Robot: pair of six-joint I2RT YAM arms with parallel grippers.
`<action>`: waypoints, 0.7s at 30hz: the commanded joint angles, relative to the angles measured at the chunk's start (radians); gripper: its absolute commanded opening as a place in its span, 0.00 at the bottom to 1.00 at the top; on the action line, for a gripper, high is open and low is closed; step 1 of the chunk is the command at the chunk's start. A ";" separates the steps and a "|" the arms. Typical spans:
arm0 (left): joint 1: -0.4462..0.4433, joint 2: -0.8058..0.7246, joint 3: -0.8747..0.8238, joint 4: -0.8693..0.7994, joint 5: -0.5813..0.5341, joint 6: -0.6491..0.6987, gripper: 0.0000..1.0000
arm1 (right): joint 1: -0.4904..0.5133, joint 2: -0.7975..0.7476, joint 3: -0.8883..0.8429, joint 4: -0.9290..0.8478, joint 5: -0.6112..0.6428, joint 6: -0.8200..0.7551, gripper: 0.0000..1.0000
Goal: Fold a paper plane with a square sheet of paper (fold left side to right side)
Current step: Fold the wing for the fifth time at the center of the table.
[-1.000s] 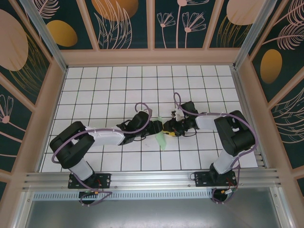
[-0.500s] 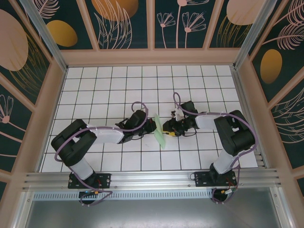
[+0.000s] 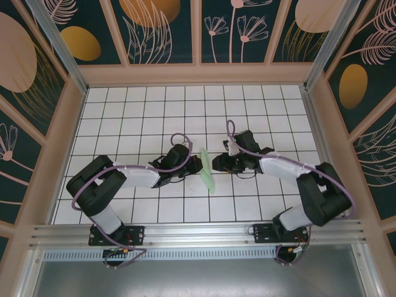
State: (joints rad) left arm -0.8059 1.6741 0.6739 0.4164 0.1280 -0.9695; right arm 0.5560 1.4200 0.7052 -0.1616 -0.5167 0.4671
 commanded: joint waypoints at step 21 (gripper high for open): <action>0.009 0.019 -0.006 0.019 -0.001 0.022 0.01 | 0.327 0.011 -0.024 -0.171 0.393 0.232 0.30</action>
State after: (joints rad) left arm -0.8040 1.6787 0.6731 0.4164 0.1272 -0.9695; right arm 0.8726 1.4216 0.6888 -0.3054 -0.1467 0.6659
